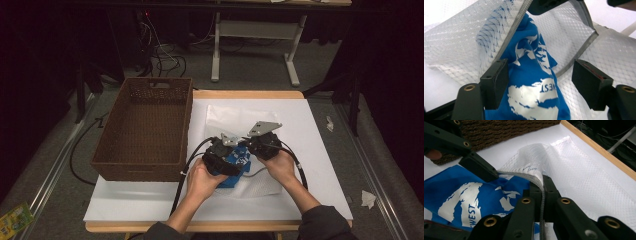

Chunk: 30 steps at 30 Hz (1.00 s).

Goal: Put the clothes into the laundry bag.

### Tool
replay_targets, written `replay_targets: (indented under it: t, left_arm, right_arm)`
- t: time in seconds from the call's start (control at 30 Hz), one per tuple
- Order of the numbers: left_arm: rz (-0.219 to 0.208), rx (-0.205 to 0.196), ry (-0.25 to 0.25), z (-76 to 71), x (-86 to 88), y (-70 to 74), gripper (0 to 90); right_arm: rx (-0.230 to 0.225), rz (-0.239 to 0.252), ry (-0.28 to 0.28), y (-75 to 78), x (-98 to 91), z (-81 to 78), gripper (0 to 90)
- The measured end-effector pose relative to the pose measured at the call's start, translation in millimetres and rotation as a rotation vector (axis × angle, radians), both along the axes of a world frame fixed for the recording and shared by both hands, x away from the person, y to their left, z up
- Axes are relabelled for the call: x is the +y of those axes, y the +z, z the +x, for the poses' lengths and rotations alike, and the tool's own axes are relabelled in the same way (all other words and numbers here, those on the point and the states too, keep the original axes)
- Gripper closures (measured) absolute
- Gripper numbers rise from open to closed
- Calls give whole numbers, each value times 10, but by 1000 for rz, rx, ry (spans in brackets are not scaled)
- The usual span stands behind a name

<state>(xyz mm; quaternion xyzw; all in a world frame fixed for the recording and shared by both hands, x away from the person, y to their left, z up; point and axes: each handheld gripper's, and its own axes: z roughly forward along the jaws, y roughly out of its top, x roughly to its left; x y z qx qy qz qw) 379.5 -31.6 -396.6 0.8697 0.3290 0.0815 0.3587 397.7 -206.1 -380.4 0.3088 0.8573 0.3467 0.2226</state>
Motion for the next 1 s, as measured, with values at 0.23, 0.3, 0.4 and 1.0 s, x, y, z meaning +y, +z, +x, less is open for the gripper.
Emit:
replay_targets:
  t: [0.23,0.3,0.4,1.0]
  left_arm:
    - [3,9,-4,-53,77,1,290]
    - [1,7,-2,-70,106,5,287]
    - [0,3,4,-100,167,9,283]
    - [27,39,10,-271,394,-236,267]
  right_arm:
    - [-4,-2,1,1,-13,-2,894]
    - [-5,-2,0,6,-17,-7,894]
    - [-6,-1,3,3,-11,-2,894]
    - [0,-10,-1,-6,-10,5,895]
